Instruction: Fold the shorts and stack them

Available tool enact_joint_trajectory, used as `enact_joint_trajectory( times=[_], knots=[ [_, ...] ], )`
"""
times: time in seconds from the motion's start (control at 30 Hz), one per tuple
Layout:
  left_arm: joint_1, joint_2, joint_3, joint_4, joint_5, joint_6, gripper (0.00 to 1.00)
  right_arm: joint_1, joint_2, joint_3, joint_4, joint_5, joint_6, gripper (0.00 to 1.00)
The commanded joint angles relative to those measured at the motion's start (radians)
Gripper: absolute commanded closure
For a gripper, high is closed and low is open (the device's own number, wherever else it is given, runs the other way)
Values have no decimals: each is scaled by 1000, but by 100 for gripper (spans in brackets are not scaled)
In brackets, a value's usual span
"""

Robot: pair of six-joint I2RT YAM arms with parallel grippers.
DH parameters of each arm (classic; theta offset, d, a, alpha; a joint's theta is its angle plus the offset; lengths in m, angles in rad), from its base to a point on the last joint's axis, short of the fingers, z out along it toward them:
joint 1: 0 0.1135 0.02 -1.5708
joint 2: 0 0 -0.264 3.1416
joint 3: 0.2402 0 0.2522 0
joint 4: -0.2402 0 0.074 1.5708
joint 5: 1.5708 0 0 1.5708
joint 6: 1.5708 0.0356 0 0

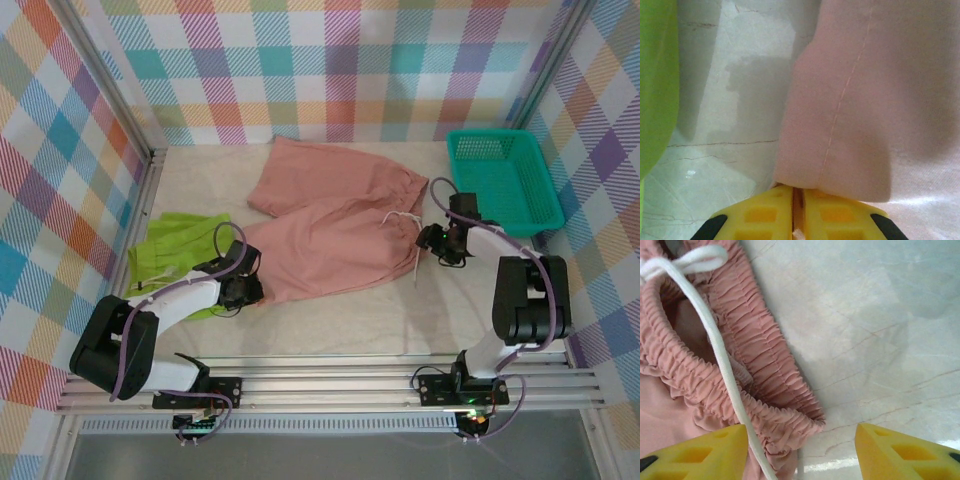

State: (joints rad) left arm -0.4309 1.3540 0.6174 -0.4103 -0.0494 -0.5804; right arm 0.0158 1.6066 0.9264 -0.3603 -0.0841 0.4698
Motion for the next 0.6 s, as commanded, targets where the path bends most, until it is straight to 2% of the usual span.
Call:
enact_joint_trajectory(
  times=[0.0,0.13,0.47,0.57],
  knots=[
    [-9,11,-15,21,0,1,87,-4,24,12,9,-61,51,43],
    [-9,12,-14,22,1,1,88,-3,61,3,50,-123,82,45],
    [-11,6,-19,16,-6,4,89,12,139,9,73,-141,91,49],
    [-8,3,-19,16,-7,4,89,16,154,13,75,-139,97,59]
  ],
)
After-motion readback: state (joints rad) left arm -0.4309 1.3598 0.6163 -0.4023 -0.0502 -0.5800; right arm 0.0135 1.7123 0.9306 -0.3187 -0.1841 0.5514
